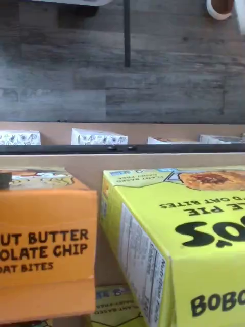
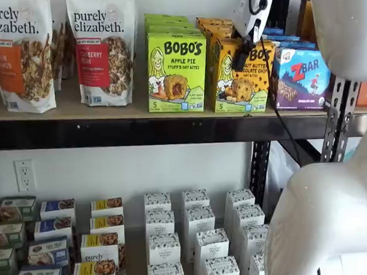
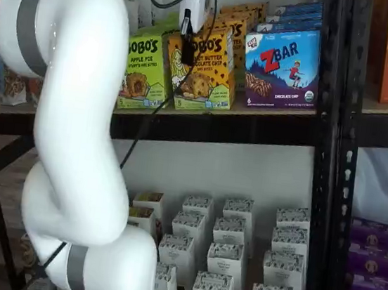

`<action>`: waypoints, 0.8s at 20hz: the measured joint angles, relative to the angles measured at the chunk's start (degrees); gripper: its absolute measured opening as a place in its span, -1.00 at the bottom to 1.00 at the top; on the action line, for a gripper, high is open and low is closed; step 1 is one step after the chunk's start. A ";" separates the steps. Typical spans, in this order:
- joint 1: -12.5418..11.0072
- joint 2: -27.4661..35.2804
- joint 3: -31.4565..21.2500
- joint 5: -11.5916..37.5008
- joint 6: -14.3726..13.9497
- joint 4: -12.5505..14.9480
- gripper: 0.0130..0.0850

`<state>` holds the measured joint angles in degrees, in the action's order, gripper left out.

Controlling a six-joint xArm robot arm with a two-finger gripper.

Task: Pick up the orange box on the top shelf, the fifth box from the left

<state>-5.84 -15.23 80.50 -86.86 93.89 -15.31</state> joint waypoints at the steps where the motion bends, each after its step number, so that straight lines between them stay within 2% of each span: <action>1: -0.03 0.00 0.03 -0.11 0.00 -0.11 -0.67; 9: -0.66 0.17 1.92 -3.01 0.00 -1.14 -0.67; 16: -0.92 0.94 6.15 -10.21 -0.45 0.20 -0.67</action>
<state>-6.76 -14.29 86.65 -97.08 93.44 -15.12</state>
